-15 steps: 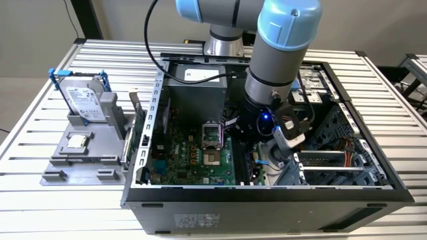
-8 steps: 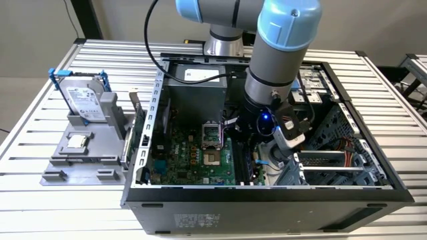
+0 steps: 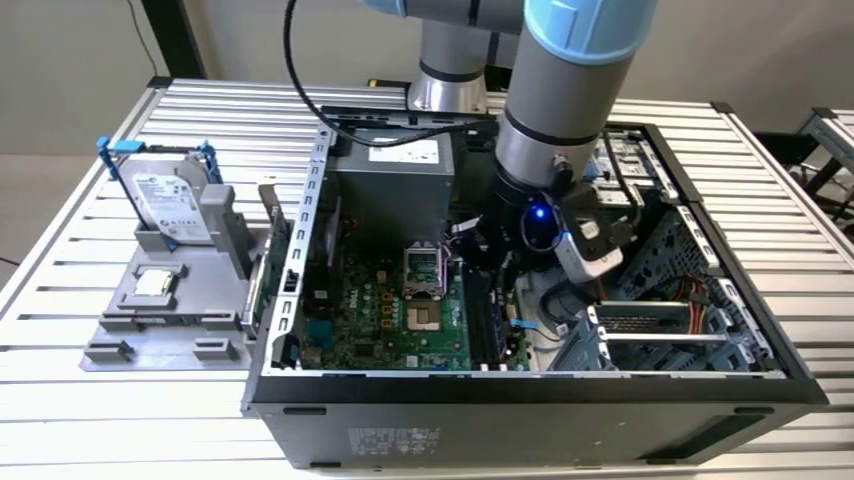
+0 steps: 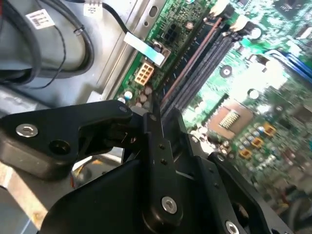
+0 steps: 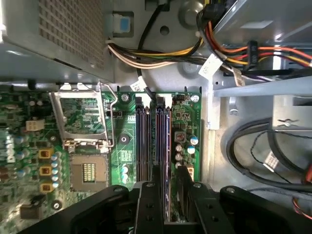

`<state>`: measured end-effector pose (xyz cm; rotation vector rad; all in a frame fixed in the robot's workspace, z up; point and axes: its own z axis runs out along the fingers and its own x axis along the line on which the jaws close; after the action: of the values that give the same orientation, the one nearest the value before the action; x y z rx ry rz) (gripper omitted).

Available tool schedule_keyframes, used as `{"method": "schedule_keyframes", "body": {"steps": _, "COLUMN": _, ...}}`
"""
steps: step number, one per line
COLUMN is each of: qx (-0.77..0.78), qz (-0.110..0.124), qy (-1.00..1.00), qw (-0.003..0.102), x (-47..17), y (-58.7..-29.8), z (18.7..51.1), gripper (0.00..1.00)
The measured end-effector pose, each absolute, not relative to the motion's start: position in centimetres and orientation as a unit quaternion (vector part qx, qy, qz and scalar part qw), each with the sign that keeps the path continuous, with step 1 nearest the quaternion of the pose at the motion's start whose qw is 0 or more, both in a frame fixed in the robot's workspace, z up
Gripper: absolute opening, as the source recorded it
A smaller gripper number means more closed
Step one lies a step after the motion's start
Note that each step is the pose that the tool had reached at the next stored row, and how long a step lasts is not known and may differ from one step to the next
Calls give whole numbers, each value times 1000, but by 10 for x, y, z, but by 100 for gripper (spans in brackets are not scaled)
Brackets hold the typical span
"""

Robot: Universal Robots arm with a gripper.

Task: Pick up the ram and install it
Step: 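Insert the ram into the slot, then press down the ram until it locks into place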

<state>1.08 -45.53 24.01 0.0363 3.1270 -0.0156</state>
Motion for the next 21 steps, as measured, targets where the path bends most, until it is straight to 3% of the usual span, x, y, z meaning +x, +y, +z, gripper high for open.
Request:
{"method": "schedule_keyframes", "body": {"steps": 4, "qx": 11, "qz": -5, "qy": 1000, "qw": 7, "x": 11, "y": -455, "z": 255, "gripper": 100}}
{"method": "schedule_keyframes", "body": {"steps": 5, "qx": 11, "qz": -5, "qy": 1000, "qw": 7, "x": 11, "y": -455, "z": 255, "gripper": 0}}
{"method": "schedule_keyframes", "body": {"steps": 21, "qx": -1, "qz": -5, "qy": 1000, "qw": 7, "x": 11, "y": -456, "z": 256, "gripper": 0}}
